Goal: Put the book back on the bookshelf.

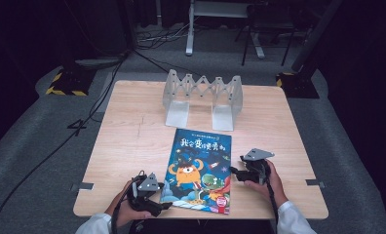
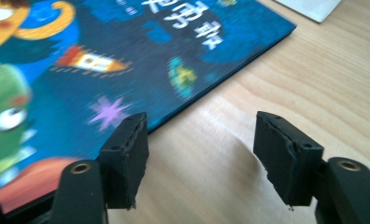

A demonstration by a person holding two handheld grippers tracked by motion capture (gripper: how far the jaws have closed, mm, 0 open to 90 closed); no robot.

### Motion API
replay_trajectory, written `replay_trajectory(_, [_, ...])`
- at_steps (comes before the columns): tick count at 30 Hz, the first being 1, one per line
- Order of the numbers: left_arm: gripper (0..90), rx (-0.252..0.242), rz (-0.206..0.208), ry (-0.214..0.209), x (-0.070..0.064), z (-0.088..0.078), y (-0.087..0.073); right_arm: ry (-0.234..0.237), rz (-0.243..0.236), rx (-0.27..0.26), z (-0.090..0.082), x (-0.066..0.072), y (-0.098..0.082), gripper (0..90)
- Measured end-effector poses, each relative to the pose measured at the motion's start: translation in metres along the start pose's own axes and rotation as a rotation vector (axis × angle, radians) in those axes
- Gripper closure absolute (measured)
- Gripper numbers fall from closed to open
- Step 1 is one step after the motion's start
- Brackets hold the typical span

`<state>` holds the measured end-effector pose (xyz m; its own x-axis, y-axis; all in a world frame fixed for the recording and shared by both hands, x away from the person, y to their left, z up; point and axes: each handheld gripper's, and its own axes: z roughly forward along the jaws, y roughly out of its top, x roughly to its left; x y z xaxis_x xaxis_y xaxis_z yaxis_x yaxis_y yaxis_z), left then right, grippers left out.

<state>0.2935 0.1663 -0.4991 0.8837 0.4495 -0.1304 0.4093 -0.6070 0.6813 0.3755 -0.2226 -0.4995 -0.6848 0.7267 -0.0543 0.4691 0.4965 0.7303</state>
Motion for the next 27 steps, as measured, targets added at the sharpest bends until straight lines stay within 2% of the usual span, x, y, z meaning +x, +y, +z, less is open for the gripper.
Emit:
replay_trajectory(2, [26.1, 0.000, 0.007, -0.005, -0.002, 0.003, 0.002, 0.010, -0.009, -0.001, -0.003, 0.001, -0.002, 35.8])
replay_trajectory(3, [26.2, -0.002, 0.008, -0.010, -0.003, 0.004, 0.003, 0.034, -0.025, -0.002, -0.010, 0.003, -0.009, 34.3])
replay_trajectory(6, [26.3, -0.001, 0.021, -0.013, -0.007, 0.008, 0.007, 0.057, -0.016, -0.003, -0.017, 0.004, -0.017, 34.3])
replay_trajectory(7, [26.3, -0.002, 0.033, -0.011, -0.009, 0.011, 0.009, 0.064, -0.015, -0.003, -0.020, 0.005, -0.020, 34.3])
replay_trajectory(10, [27.5, -0.013, 0.032, 0.009, -0.011, 0.016, 0.012, 0.085, -0.019, 0.000, -0.032, 0.009, -0.031, 34.2])
replay_trajectory(13, [26.9, -0.019, 0.038, 0.032, -0.012, 0.020, 0.014, 0.083, -0.024, 0.001, -0.036, 0.013, -0.034, 35.0])
replay_trajectory(15, [26.5, -0.027, 0.040, 0.032, -0.012, 0.020, 0.014, 0.084, -0.028, 0.004, -0.037, 0.014, -0.035, 34.8])
replay_trajectory(17, [25.7, -0.030, 0.036, 0.035, -0.012, 0.022, 0.014, 0.090, -0.026, 0.004, -0.037, 0.011, -0.035, 32.2])
replay_trajectory(21, [24.8, -0.029, 0.039, 0.050, -0.014, 0.025, 0.017, 0.089, -0.020, 0.003, -0.037, 0.009, -0.036, 32.3])
replay_trajectory(25, [23.0, -0.013, 0.062, 0.074, -0.017, 0.028, 0.020, 0.081, -0.015, 0.015, -0.039, 0.008, -0.037, 32.4])
replay_trajectory(27, [22.6, -0.015, 0.058, 0.074, -0.017, 0.028, 0.020, 0.085, -0.018, 0.017, -0.040, 0.009, -0.037, 32.4])
